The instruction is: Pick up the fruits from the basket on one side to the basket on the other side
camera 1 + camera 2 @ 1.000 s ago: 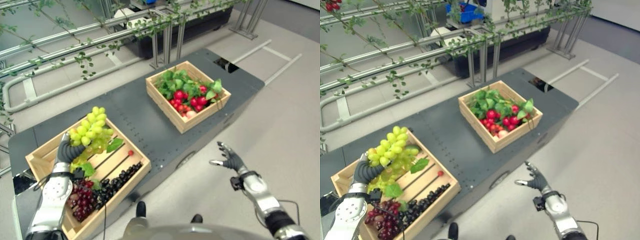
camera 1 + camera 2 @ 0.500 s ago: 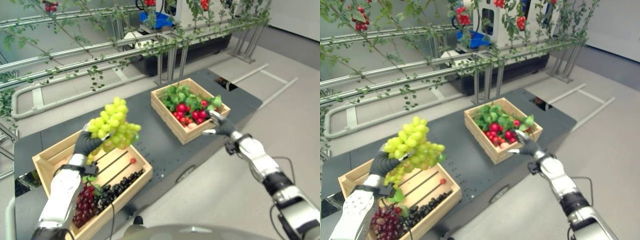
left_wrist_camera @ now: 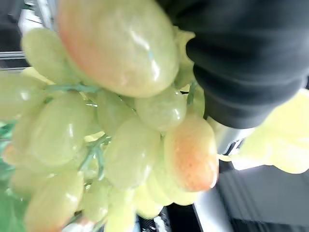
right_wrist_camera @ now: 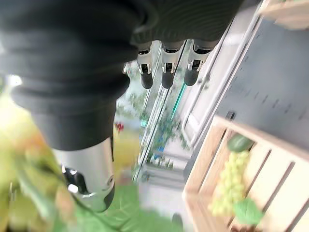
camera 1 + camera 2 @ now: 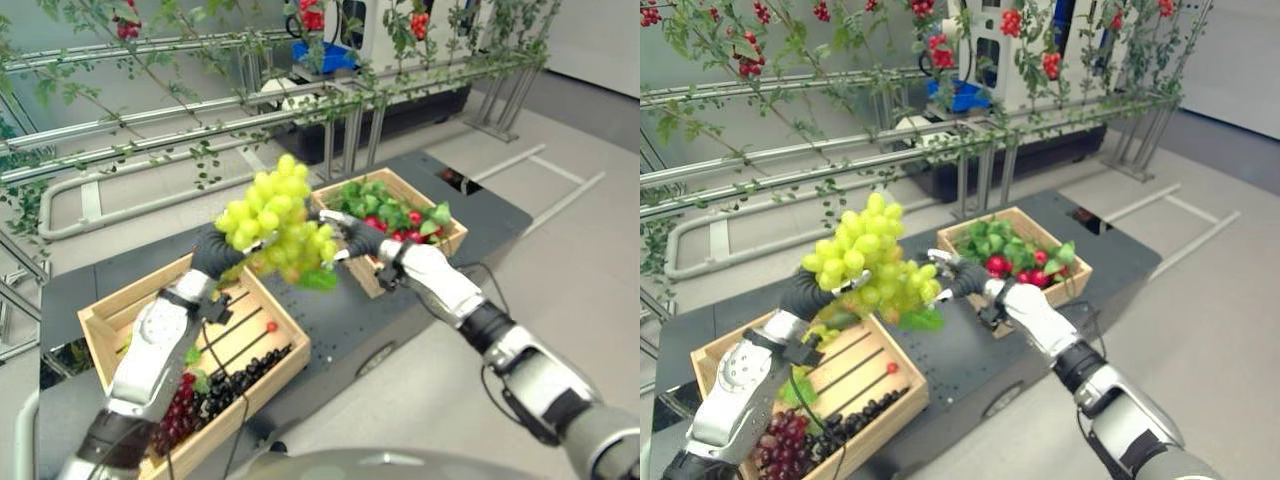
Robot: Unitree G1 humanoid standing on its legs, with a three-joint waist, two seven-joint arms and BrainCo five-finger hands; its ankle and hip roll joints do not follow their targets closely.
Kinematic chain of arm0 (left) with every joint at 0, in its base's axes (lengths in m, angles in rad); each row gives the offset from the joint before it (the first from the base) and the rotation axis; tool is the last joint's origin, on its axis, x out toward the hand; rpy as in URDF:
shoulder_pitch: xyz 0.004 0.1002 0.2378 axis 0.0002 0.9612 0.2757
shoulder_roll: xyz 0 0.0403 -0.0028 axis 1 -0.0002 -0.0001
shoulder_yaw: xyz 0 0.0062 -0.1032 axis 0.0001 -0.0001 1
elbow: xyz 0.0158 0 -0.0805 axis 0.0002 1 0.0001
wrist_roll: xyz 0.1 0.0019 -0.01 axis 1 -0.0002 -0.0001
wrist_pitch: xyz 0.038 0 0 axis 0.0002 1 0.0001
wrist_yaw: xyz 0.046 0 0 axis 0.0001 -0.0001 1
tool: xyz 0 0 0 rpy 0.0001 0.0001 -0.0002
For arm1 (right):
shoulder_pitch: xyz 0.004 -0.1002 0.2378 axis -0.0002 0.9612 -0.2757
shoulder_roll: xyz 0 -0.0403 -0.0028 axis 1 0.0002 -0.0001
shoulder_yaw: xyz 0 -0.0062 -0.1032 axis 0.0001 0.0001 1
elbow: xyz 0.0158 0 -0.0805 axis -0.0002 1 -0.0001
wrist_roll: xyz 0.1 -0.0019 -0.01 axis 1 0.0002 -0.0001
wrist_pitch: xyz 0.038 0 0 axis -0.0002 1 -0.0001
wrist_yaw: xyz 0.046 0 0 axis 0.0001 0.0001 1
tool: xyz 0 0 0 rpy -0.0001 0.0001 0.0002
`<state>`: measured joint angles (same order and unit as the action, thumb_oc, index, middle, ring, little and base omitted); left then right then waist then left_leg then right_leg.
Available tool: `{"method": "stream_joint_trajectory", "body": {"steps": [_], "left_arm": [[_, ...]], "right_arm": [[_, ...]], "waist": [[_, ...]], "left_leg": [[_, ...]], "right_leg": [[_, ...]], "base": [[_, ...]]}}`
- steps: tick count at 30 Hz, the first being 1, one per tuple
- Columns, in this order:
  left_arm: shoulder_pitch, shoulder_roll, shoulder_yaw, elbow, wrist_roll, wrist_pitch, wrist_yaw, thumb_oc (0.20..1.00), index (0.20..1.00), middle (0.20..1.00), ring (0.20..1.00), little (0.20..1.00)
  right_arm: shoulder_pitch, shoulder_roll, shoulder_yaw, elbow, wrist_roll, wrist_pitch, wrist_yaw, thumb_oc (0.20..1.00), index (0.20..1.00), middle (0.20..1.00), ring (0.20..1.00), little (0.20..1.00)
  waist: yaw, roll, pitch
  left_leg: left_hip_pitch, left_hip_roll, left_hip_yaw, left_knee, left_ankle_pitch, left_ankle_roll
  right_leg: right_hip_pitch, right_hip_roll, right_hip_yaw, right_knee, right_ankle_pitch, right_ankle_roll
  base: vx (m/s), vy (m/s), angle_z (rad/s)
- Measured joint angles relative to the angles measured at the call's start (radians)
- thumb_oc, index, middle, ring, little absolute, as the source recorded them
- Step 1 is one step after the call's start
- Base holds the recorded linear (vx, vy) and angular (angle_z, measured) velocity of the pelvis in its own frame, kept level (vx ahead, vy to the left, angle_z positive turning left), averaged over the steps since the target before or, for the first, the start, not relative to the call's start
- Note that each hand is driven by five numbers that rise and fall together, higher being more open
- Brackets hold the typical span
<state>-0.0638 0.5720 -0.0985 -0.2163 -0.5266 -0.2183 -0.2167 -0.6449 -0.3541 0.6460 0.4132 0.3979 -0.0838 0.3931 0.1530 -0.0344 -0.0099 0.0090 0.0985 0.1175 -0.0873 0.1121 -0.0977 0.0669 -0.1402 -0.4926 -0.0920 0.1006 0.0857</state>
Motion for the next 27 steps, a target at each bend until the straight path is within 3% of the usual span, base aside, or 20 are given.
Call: {"method": "stream_joint_trajectory", "body": {"steps": [10, 27], "left_arm": [[-0.108, 0.026, -0.033, 0.0, -0.018, 0.0, 0.001, 0.2, 0.2, 0.2, 0.2, 0.2], [-0.106, 0.02, -0.035, 0.0, -0.017, 0.0, -0.001, 0.2, 0.2, 0.2, 0.2, 0.2]], "right_arm": [[-0.044, 0.022, 0.075, -0.017, 0.006, 0.013, 0.037, 1.0, 1.0, 1.0, 1.0, 1.0], [-0.028, 0.059, 0.058, -0.016, 0.048, 0.029, 0.056, 1.0, 1.0, 1.0, 1.0, 1.0]], "waist": [[-0.008, -0.006, -0.018], [-0.033, -0.009, -0.036]], "left_leg": [[0.002, -0.001, 0.002, 0.0, 0.0, 0.0], [0.013, 0.002, 0.021, 0.0, -0.008, -0.005]], "right_leg": [[0.0, -0.001, 0.002, 0.0, 0.0, 0.0], [-0.005, 0.0, 0.024, 0.0, 0.0, 0.0]], "base": [[0.0, 0.0, 0.0], [0.0, 0.0, -0.03]]}}
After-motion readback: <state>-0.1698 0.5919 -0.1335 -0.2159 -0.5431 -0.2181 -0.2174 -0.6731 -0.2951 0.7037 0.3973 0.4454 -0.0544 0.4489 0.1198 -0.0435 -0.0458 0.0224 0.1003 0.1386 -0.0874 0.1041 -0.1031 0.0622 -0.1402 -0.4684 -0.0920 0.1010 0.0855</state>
